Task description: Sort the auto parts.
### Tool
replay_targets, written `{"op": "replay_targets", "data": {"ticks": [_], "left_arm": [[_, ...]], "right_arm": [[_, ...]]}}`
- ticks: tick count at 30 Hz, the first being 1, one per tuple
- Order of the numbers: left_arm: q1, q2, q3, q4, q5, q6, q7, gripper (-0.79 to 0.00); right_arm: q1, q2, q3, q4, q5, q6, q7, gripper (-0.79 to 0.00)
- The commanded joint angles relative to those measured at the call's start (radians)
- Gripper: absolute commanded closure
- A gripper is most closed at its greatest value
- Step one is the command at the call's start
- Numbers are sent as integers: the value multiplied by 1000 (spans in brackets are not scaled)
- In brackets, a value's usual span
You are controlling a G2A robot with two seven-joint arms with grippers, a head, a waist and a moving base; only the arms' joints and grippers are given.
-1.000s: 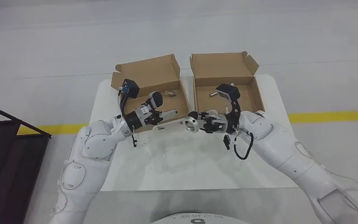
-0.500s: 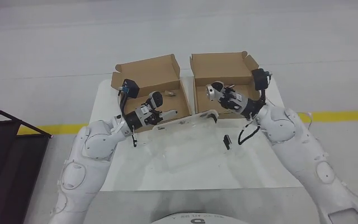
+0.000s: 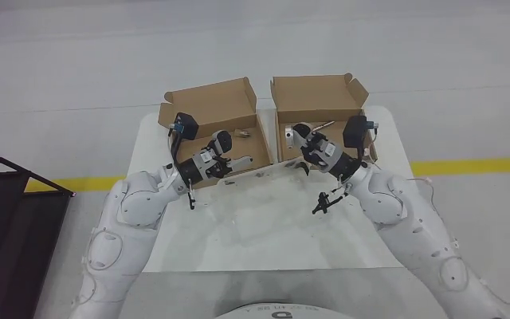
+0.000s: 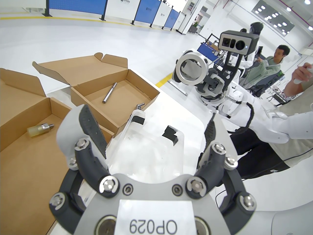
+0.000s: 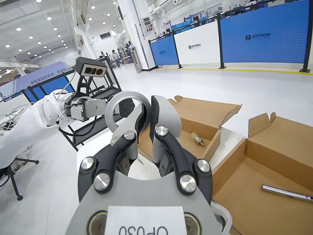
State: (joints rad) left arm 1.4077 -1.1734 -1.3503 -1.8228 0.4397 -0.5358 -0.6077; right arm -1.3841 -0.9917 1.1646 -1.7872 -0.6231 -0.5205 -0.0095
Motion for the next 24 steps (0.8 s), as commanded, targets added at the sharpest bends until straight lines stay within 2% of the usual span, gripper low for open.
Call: {"op": "replay_targets", "data": {"ticks": [1,7,13,19,20,22,23,24], "left_arm": [[1,0,1,-1,-1,2,3,-785],[10,2,37,-11,-84,4,-34,-785],[-16,5,62,21,-165,8,-87,-785],[-21,6,75,13,-157,47,-66,-779],[-22,6,75,9,-154,56,-57,-733],[-21,7,77,3,-148,69,-44,-579],[-20,7,79,0,-148,78,-40,-526],[-21,7,80,-4,-144,88,-38,-529]], "right_arm": [[0,0,0,0,0,0,0,0],[4,-4,-13,-14,-18,20,15,0],[58,-23,-79,-22,-122,129,68,0],[101,-44,-138,-8,-188,203,95,0],[106,-46,-145,-4,-191,209,102,0],[117,-52,-155,3,-197,221,114,0],[122,-54,-160,6,-203,227,120,0],[126,-56,-164,7,-210,234,123,0]]}}
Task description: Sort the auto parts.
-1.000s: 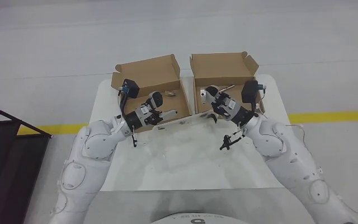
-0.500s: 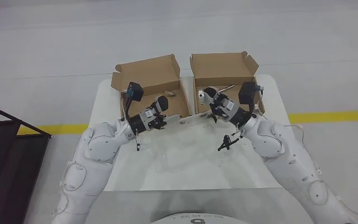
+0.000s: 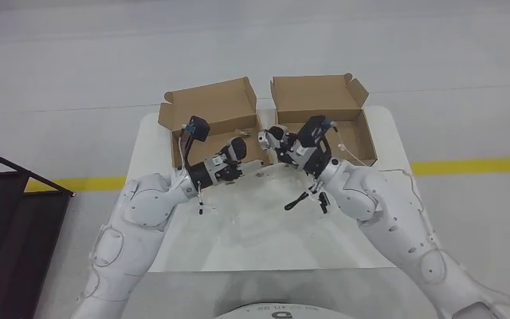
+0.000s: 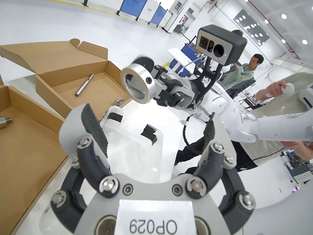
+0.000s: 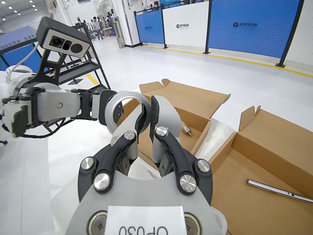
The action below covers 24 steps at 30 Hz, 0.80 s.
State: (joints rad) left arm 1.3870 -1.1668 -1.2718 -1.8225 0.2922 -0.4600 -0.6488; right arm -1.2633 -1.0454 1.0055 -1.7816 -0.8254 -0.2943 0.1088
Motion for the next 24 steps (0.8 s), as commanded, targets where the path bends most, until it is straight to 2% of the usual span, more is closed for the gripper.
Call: {"op": "replay_targets", "data": {"ticks": [1,3,5,6,7,8,11,20,21,24], "left_arm": [[0,0,3,-6,6,19,5,-536],[0,1,7,-15,20,53,11,-554],[-1,1,14,-21,29,78,12,-539],[-2,0,17,-22,28,89,16,-517],[-4,0,20,-23,26,97,18,-425],[-7,0,23,-22,21,106,20,-369],[-16,-1,31,-19,11,126,16,-326],[-29,0,48,-11,9,161,16,-311],[-30,0,48,-11,10,167,20,-369],[-30,0,50,-12,11,170,24,-329]], "right_arm": [[7,-4,-7,3,-12,11,7,0],[13,-8,-15,3,-30,22,12,0],[16,-12,-21,2,-44,31,14,0],[16,-13,-24,1,-54,35,16,0],[16,-15,-28,1,-62,38,19,0],[16,-17,-32,0,-73,41,21,0],[15,-21,-44,-1,-99,52,27,0],[4,-30,-40,-8,-117,48,20,0],[2,-31,-39,-11,-120,44,20,0],[-4,-33,-34,-14,-124,39,18,0]]}}
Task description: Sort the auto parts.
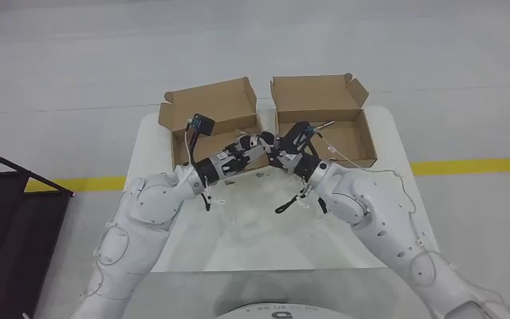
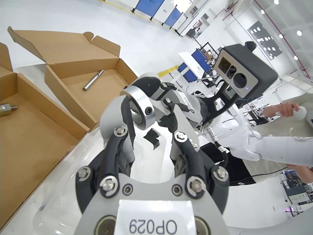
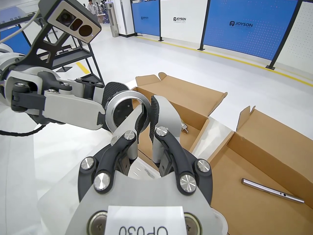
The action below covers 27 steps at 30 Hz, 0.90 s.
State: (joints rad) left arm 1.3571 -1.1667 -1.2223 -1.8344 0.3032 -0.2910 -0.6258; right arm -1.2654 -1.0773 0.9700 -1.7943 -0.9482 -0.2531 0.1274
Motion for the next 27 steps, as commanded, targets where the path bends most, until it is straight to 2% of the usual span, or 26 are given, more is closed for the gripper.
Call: {"op": "replay_targets", "data": {"ticks": [1,2,3,4,5,27], "left_arm": [[-1,1,2,-1,0,1,1,-308],[-1,1,2,-1,0,3,4,-212],[-1,1,2,-2,0,4,5,-160],[-2,1,3,-3,0,5,5,-62],[-2,1,3,-3,0,6,6,0],[-26,6,13,8,-22,18,-11,0]], "right_arm": [[-4,-1,3,-2,-1,-5,0,0],[-6,-2,5,-2,-2,-7,-1,0],[-7,-2,7,-2,-3,-9,-1,0],[-9,-3,8,-2,-4,-10,-1,0],[-10,-3,10,-3,-5,-12,-2,0],[-21,-18,38,-11,-19,-43,-1,0]]}}
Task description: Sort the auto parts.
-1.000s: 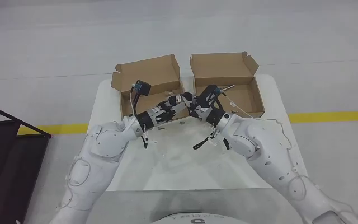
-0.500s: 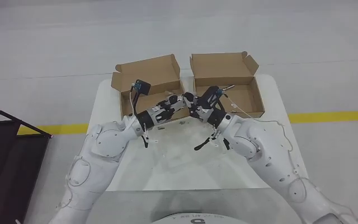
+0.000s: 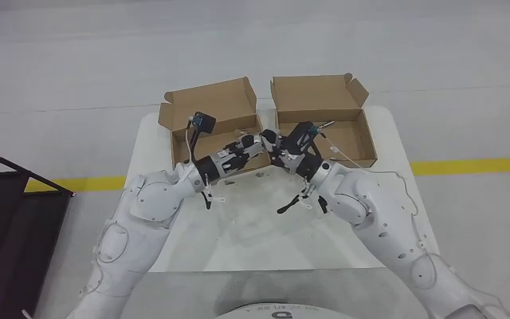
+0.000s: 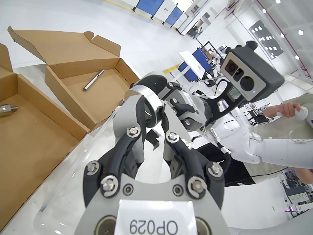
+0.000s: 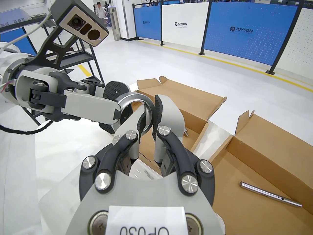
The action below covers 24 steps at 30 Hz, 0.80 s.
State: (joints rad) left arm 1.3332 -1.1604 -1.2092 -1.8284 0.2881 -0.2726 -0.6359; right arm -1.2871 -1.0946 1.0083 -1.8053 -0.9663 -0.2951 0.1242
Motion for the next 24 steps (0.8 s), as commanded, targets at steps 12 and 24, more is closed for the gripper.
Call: {"op": "replay_targets", "data": {"ticks": [12,24], "left_arm": [[-5,6,-25,10,-30,-11,6,0],[-36,7,-39,43,-18,7,52,0]], "right_arm": [[-3,-10,17,-6,0,3,-2,-785],[-144,9,191,-71,85,-83,-183,-785]]}}
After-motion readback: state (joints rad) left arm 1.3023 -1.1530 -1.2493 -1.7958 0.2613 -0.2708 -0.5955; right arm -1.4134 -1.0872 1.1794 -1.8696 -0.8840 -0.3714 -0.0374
